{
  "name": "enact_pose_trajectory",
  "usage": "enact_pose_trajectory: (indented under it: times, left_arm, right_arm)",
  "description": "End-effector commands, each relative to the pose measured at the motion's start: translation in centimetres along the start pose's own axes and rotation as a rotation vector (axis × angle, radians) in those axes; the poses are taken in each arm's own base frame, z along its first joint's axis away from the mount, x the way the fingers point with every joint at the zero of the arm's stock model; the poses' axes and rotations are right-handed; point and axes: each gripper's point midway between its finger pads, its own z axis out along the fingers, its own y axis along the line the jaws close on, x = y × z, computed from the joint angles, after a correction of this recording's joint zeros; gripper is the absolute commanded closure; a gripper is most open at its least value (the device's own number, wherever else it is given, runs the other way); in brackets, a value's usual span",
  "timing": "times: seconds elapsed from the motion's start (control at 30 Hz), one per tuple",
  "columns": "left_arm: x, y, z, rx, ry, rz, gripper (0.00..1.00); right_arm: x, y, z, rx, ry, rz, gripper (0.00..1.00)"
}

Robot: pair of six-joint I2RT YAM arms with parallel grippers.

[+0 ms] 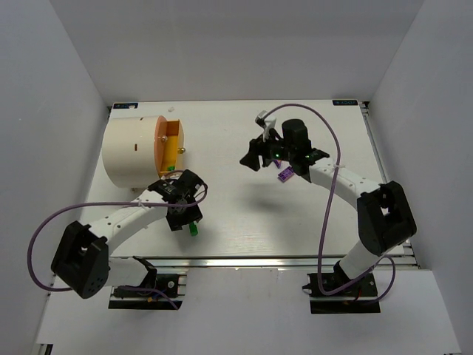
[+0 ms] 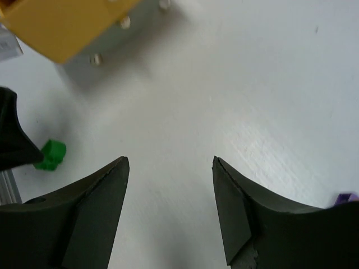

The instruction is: Sort the legos into containers by color

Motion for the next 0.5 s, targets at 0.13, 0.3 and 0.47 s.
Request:
enact_pose_trajectory:
  times: [0.13, 0.3, 0.47]
  left_arm:
    - [0.4, -1.3, 2.7, 0.016, 0.026, 0.075, 0.39]
    - [0.4, -1.5, 3.1, 0.019, 0.028, 0.084, 0.45]
    - [1.2, -1.2, 3.6, 0.017, 0.043, 0.095, 0.63]
  right_arm:
    - [0.5, 0.1, -2.4, 0.005, -0.007, 0.014, 0.34]
    - [0.6, -0.4, -2.6, 0.011, -0.007, 0.012, 0.34]
    - [0.6, -1.1, -2.7, 0.018, -0.009, 0.018, 0.35]
